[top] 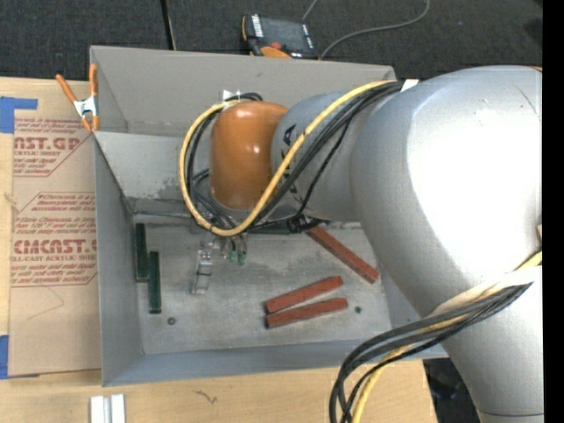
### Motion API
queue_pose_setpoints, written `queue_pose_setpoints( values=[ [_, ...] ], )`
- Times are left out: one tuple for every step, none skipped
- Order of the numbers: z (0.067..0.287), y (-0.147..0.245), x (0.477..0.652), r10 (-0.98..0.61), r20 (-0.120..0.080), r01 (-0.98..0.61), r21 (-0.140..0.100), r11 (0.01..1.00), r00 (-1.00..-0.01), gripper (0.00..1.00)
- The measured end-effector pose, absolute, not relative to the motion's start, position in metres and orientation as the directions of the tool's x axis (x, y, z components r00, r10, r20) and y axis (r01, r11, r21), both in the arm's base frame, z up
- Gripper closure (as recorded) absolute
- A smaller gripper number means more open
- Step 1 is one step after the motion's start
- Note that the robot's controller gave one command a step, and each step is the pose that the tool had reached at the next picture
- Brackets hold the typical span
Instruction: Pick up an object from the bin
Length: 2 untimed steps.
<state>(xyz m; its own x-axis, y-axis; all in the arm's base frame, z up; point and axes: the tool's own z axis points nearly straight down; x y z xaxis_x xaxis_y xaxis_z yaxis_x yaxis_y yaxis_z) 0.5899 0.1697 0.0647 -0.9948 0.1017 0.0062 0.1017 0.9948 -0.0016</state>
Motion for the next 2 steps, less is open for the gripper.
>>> queue_pose_setpoints(
  values=[
    [0.121, 0.094, 0.588, 0.146, -0.006, 0.146, -0.001, 0.989, -0.989, 0.00],
    [0.070, -0.029, 0.577, 0.017, -0.004, 0.017, -0.001, 1.000, -1.000, 0.00]
  ],
)
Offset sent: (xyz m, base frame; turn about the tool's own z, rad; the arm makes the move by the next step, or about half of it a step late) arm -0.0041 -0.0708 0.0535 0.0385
